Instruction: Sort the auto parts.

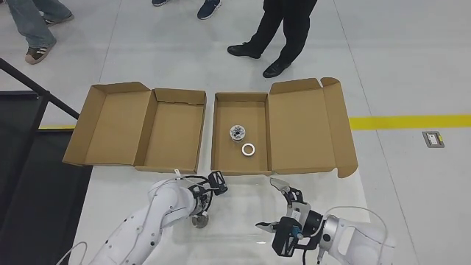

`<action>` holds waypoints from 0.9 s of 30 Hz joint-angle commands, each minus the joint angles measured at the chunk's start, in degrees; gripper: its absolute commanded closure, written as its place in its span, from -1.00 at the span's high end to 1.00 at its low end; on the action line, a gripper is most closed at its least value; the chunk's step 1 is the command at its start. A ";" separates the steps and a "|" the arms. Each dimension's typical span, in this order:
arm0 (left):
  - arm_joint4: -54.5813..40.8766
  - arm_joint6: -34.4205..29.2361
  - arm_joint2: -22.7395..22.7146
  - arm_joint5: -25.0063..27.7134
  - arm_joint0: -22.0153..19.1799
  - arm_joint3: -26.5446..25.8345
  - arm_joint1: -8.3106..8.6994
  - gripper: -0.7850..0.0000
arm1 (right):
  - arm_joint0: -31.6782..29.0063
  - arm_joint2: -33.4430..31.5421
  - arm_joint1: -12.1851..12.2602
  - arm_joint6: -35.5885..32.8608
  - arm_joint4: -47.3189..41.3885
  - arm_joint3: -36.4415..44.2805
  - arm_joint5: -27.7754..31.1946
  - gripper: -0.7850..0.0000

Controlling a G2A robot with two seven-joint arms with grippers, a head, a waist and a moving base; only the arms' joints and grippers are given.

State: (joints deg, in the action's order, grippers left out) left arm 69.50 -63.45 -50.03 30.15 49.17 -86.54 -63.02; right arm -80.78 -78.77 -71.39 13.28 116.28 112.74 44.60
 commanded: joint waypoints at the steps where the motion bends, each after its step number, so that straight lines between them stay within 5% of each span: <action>1: -0.92 -0.58 -0.84 0.86 0.46 -1.51 0.25 -1.00 | 0.00 0.00 0.00 0.01 0.00 0.00 0.00 1.00; 7: -9.66 -3.38 -7.46 6.96 4.17 -10.04 2.17 -1.00 | 0.00 0.00 0.00 0.01 0.00 0.00 0.00 1.00; 16: -21.55 -1.69 -22.55 9.00 12.77 -24.61 6.78 -1.00 | 0.00 0.00 0.00 0.01 0.00 0.00 0.00 1.00; 24: -27.59 10.58 -37.20 4.91 18.40 -24.11 8.14 -1.00 | 0.00 0.00 0.00 0.01 0.00 0.00 0.00 1.00; 27: -28.52 11.95 -38.12 4.47 18.77 -23.58 8.16 -1.00 | 0.00 0.00 0.00 0.01 0.00 0.00 0.00 1.00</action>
State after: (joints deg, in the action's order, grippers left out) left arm 40.72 -50.95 -88.37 34.53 67.98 -110.04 -54.85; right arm -80.78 -78.77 -71.39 13.28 116.28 112.74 44.60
